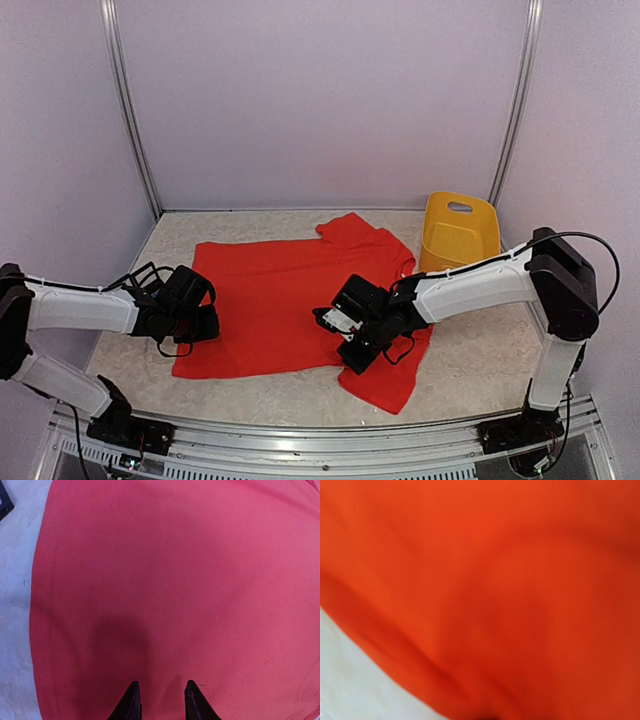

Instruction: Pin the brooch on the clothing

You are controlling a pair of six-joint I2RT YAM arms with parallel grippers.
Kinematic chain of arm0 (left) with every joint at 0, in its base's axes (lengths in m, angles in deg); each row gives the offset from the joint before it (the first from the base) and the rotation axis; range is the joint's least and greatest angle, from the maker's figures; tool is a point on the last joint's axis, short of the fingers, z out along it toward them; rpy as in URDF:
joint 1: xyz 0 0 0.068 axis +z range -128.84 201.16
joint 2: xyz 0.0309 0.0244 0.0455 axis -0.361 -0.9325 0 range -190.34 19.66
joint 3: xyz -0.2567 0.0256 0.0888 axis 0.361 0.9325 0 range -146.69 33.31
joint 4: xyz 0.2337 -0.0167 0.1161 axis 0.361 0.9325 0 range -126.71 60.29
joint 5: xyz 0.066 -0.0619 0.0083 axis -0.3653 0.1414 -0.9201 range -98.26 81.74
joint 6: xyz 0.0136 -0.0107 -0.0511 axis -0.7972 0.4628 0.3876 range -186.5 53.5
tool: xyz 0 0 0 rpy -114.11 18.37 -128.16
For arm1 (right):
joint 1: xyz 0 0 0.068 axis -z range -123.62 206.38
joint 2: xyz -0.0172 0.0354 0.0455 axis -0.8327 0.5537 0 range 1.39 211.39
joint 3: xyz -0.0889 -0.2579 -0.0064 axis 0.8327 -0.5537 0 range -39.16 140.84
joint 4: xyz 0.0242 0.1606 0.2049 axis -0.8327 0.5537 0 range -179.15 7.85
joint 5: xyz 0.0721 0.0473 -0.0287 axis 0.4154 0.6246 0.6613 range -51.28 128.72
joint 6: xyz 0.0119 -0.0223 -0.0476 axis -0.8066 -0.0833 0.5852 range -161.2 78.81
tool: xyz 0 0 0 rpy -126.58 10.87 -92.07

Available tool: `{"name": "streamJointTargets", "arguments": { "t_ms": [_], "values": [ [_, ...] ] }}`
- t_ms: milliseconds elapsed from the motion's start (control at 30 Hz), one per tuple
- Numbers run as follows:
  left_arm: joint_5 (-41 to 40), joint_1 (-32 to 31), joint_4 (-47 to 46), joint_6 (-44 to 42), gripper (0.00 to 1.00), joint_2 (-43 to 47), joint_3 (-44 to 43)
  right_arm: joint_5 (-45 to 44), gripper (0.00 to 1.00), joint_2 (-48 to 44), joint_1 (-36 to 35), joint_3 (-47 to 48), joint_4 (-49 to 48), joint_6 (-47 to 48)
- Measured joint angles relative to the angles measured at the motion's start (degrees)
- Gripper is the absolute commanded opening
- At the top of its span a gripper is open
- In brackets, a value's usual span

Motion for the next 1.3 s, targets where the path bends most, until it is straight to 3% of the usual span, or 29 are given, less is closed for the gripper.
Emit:
{"name": "streamJointTargets", "arguments": {
  "t_ms": [367, 400, 467, 600, 700, 833, 1000, 1300],
  "values": [
    [0.0, -2.2, 1.2, 5.0, 0.29, 3.8, 5.1, -0.7, 0.0, -9.0, -5.9, -11.3, 1.3, -5.1],
    [-0.5, -2.2, 1.5, 5.0, 0.3, 4.1, 5.0, -0.7, 0.03, -9.0, -6.0, -11.3, 1.4, -5.1],
    [-2.1, -1.9, 2.3, 4.4, 0.46, 4.4, 3.8, -0.6, 0.1, -9.1, -6.1, -10.7, 2.3, -4.9],
    [-4.9, 2.2, 2.6, 1.4, 0.67, 4.0, -1.2, -0.7, 0.35, -9.3, -6.2, -5.2, 3.7, -3.5],
    [-6.7, 9.9, 0.8, -0.9, 0.78, 0.9, -6.3, -1.3, 0.52, -10.4, -6.2, -0.3, 2.4, -1.5],
    [-8.3, 17.3, -0.6, -3.7, 0.84, -5.1, -11.2, -2.3, 0.65, -12.2, -5.8, 2.1, 0.2, 0.4],
    [-10.0, 23.0, -0.1, -6.4, 0.87, -16.0, -19.0, -2.9, 0.67, -12.3, -4.4, 1.9, -1.3, 2.7],
    [-11.3, 28.9, 1.1, -10.9, 0.87, -24.0, -23.5, -1.7, 0.67, -12.3, -1.9, -2.0, -4.0, 4.5]
  ]
}}
